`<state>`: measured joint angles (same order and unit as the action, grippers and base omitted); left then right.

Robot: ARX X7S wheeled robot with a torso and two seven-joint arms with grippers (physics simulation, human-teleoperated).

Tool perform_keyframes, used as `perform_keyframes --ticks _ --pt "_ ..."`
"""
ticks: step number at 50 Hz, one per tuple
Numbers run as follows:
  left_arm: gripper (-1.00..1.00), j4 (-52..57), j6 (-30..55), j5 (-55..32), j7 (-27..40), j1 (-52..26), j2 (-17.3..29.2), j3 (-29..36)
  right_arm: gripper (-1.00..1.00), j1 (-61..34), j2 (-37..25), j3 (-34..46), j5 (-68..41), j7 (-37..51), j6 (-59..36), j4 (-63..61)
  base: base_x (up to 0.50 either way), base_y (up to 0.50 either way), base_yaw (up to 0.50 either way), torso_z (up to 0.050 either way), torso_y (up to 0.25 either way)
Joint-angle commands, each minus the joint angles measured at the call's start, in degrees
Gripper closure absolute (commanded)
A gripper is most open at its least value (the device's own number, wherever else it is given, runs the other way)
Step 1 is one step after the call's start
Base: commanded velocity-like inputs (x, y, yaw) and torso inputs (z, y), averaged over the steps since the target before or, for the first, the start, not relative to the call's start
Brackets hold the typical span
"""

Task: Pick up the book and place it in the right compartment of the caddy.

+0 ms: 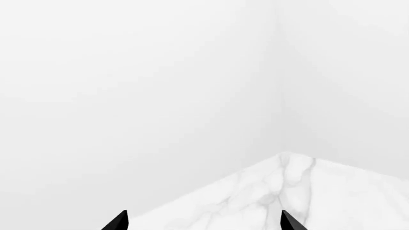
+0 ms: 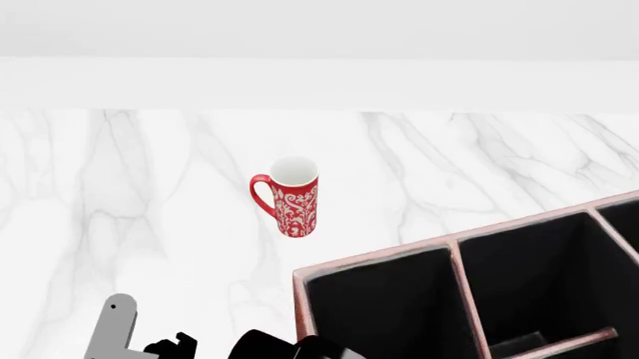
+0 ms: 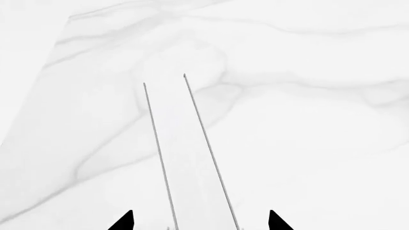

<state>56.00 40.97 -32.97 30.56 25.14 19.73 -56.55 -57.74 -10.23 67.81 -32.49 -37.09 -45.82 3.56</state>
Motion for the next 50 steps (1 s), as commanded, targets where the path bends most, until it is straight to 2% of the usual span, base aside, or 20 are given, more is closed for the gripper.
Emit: perform_keyframes --ticks 1,13,14,36,50 --pt "-1.0 0.4 0.1 0.2 0.5 0.2 0.4 0.8 -1.0 0.9 0.7 1.6 1.1 -1.5 2.6 4.0 0.0 0.0 0.0 0.0 0.0" --pt "-1.0 0.1 -0.9 0.5 0.4 0.9 0.0 1.1 -1.0 1.6 0.5 2.1 1.5 -1.3 3.8 4.0 0.0 0.0 0.0 0.0 0.0" --pt "-1.0 0.1 -1.0 0.5 0.4 1.0 0.0 1.0 1.0 1.7 0.6 1.9 1.6 -0.8 3.7 4.1 0.0 0.0 0.0 0.0 0.0" --pt "-1.0 -0.1 -1.2 0.1 0.6 1.2 0.3 1.0 1.0 1.8 -0.2 0.4 1.0 0.8 4.8 1.8 0.0 0.0 0.0 0.0 0.0" --pt "-1.0 -0.4 -2.9 -0.1 -0.1 2.1 -0.6 0.4 1.0 -1.3 -2.1 -8.7 -4.9 9.8 -3.3 -9.3 0.0 0.0 0.0 0.0 0.0"
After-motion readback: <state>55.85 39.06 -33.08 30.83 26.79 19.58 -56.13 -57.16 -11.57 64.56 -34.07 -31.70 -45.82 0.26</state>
